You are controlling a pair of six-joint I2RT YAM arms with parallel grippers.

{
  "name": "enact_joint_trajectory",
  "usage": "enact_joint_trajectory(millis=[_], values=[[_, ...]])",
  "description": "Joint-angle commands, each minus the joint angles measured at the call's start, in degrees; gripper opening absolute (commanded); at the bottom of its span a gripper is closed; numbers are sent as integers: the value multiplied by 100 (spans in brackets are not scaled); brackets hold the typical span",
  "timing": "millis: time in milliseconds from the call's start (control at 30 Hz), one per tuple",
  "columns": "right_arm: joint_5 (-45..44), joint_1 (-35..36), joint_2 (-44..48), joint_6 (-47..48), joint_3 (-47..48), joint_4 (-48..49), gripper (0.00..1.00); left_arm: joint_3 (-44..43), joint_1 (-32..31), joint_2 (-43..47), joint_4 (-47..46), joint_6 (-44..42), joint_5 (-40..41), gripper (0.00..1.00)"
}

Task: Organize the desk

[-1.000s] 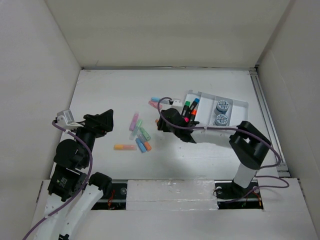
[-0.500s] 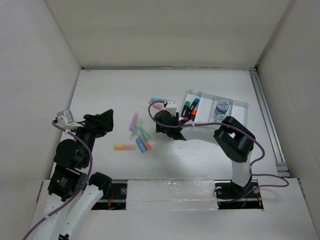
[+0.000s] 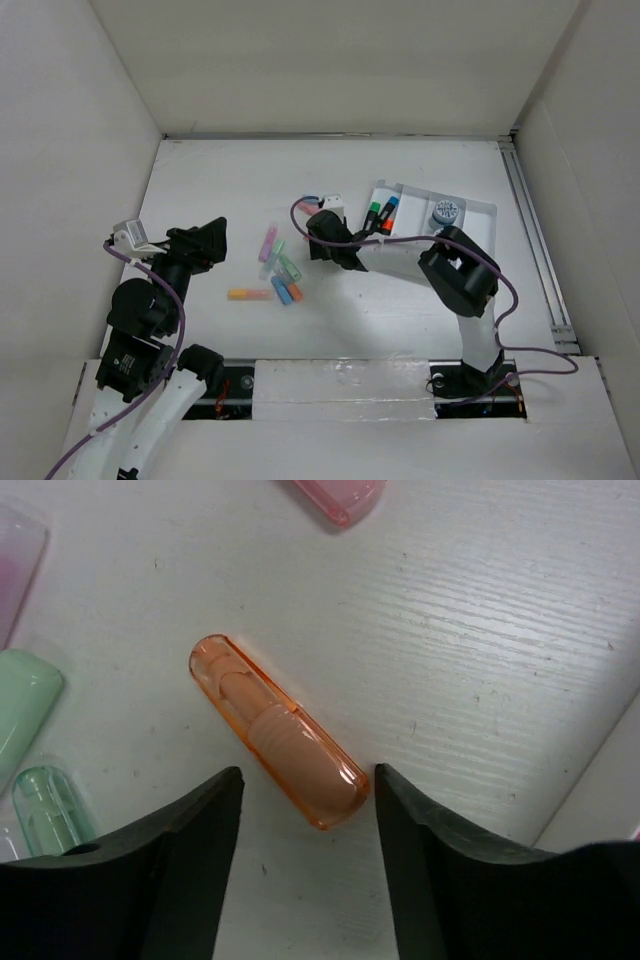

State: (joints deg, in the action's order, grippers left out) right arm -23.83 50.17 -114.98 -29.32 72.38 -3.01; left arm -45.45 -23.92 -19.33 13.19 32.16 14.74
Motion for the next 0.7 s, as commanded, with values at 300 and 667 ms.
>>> enact_joint_trajectory(millis=[300,667], values=[[652,1,362,-109,-251,90,24,28,-16,8,-238,-96,-86,73],[230,-209,2171,-977,-1469,897,21,36,-16,26,-238,-87,-103,73]])
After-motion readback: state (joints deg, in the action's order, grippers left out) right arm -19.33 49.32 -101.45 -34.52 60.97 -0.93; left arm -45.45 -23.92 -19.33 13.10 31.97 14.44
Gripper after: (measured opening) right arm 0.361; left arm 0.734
